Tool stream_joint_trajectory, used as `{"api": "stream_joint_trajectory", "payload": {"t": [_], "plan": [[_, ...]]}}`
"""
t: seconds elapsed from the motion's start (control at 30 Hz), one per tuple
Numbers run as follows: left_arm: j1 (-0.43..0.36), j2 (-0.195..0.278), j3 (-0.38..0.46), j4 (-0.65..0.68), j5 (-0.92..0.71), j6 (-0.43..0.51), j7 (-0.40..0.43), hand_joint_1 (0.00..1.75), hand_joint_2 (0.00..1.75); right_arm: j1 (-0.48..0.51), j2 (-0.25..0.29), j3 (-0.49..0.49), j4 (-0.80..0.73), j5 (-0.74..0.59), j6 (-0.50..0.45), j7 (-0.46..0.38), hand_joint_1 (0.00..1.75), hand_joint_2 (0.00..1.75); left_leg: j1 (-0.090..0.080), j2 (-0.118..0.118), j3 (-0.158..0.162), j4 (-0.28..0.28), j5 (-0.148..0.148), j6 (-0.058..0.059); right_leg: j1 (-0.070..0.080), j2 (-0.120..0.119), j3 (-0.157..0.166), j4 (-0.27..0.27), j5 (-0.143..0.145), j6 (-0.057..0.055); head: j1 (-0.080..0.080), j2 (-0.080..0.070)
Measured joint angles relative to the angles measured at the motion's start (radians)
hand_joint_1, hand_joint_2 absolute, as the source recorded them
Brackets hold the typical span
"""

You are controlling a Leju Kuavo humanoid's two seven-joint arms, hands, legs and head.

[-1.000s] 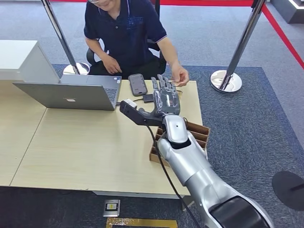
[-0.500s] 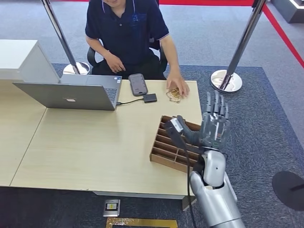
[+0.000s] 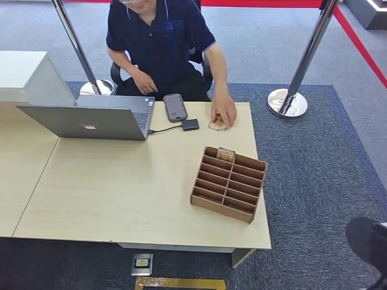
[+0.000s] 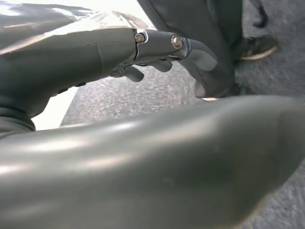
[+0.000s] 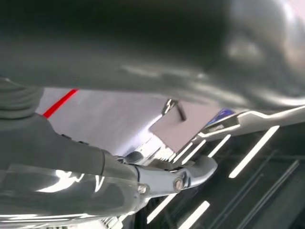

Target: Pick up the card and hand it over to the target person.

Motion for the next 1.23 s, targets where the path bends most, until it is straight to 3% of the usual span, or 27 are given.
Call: {"api": "stream_joint_trajectory", "payload": {"t": [0.13,0.17,0.33,0.4,0.5,0.53,0.7,0.83,0.97,1.0,1.03,1.07,1.13,1.17,1.2,1.23], "plan": [[-0.006,-0.001,0.053,0.0,0.059,-0.021,-0.04,0.0,0.0,-0.091,-0.158,-0.169,0.535,0.141,-0.001,0.151,0.0,0.0,0.001,0.001,0.001,0.0,0.0,0.0,0.002,0.002,0.002,-0.002,0.001,0.0,0.0,0.0],[-0.007,0.0,0.067,0.0,0.074,-0.024,-0.051,0.0,0.0,-0.103,-0.176,-0.196,0.617,0.166,-0.001,0.177,0.0,0.0,0.001,0.002,0.001,-0.001,0.0,0.0,0.002,0.002,0.001,-0.002,0.002,0.0,0.0,0.0],[-0.008,0.0,0.075,0.001,0.081,-0.014,-0.075,0.0,0.0,-0.116,-0.185,-0.185,0.877,0.31,0.06,0.514,0.0,0.0,0.0,0.006,0.0,0.002,-0.002,0.0,0.002,0.006,-0.003,0.002,0.001,0.0,0.0,0.0],[-0.008,0.002,0.067,0.002,0.071,-0.014,-0.074,0.0,0.0,-0.117,-0.163,-0.203,0.896,0.295,0.103,0.576,0.0,0.0,0.0,0.007,0.0,0.002,-0.002,-0.001,0.001,0.007,-0.003,0.003,0.0,-0.001,0.0,0.0],[-0.006,0.005,0.049,0.003,0.051,-0.021,-0.068,0.0,1.31,-0.115,-0.107,-0.214,0.915,0.278,0.237,0.707,0.0,0.0,0.001,0.008,-0.001,0.002,-0.002,-0.001,0.0,0.008,-0.005,0.005,0.0,-0.001,0.0,0.0],[-0.006,0.007,0.046,0.003,0.047,-0.023,-0.066,0.0,1.75,-0.112,-0.089,-0.2,0.915,0.285,0.267,0.715,0.0,0.0,0.001,0.009,-0.001,0.002,-0.001,-0.001,0.0,0.008,-0.006,0.005,0.0,-0.002,0.0,0.0],[-0.005,0.009,0.038,0.004,0.039,-0.027,-0.064,0.0,1.75,-0.11,-0.069,-0.173,0.92,0.301,0.312,0.707,0.0,0.0,0.002,0.009,-0.002,0.002,-0.001,-0.002,0.001,0.008,-0.006,0.007,0.0,-0.002,0.0,0.0],[-0.001,0.017,0.003,0.004,-0.002,-0.046,-0.058,0.0,1.75,-0.109,-0.067,-0.112,0.916,0.353,0.35,0.635,0.0,0.0,0.001,0.009,-0.002,0.002,0.0,-0.002,0.0,0.008,-0.007,0.007,0.0,-0.001,0.0,0.0],[-0.001,0.018,-0.002,0.004,-0.009,-0.05,-0.069,0.0,1.75,-0.115,-0.07,-0.077,0.917,0.377,0.358,0.55,0.0,1.75,0.0,0.009,-0.002,0.002,-0.001,-0.002,0.001,0.009,-0.006,0.007,0.0,-0.001,0.0,0.0],[-0.001,0.017,-0.003,0.004,-0.009,-0.049,-0.071,0.0,1.75,-0.116,-0.073,-0.069,0.919,0.383,0.362,0.541,0.0,1.75,0.0,0.009,-0.002,0.002,-0.001,-0.002,0.001,0.009,-0.006,0.007,0.0,-0.001,0.0,0.0],[-0.001,0.048,-0.195,0.019,0.295,-0.128,-0.073,0.0,1.75,-0.115,-0.088,0.214,0.94,0.087,0.417,0.542,0.0,1.75,-0.001,0.009,-0.001,0.002,-0.001,-0.002,0.001,0.008,-0.006,0.007,0.0,-0.001,0.0,0.0],[-0.002,0.046,-0.293,0.02,0.504,-0.126,-0.073,0.0,1.75,-0.115,-0.09,0.399,0.94,-0.118,0.421,0.546,0.0,1.75,-0.001,0.009,-0.001,0.002,-0.001,-0.002,0.001,0.008,-0.006,0.007,0.0,-0.001,0.0,0.0],[-0.003,0.042,-0.259,0.017,0.577,-0.126,-0.071,0.0,1.75,-0.111,-0.09,0.467,0.938,-0.21,0.425,0.565,0.0,1.75,-0.002,0.009,-0.001,0.002,-0.001,-0.002,0.0,0.008,-0.006,0.007,0.0,-0.001,0.0,0.0],[-0.004,0.01,-0.05,0.001,0.262,-0.046,-0.07,0.0,1.75,-0.109,-0.077,0.201,0.918,0.083,0.377,0.573,0.0,1.75,-0.001,0.009,-0.001,0.002,-0.001,-0.002,0.0,0.008,-0.006,0.007,0.0,-0.001,0.0,0.0],[-0.005,0.01,0.065,0.0,0.042,-0.045,-0.067,0.0,1.75,-0.108,-0.076,0.03,0.919,0.283,0.378,0.581,0.0,1.75,-0.001,0.009,-0.001,0.002,-0.001,-0.002,0.0,0.008,-0.006,0.007,0.0,-0.001,0.0,0.0],[-0.005,0.011,0.066,0.003,-0.053,-0.044,-0.066,0.0,1.75,-0.107,-0.076,-0.015,0.92,0.356,0.379,0.584,0.0,1.75,-0.001,0.009,-0.001,0.002,-0.001,-0.002,0.0,0.008,-0.006,0.007,0.0,-0.001,0.0,0.0]]}}
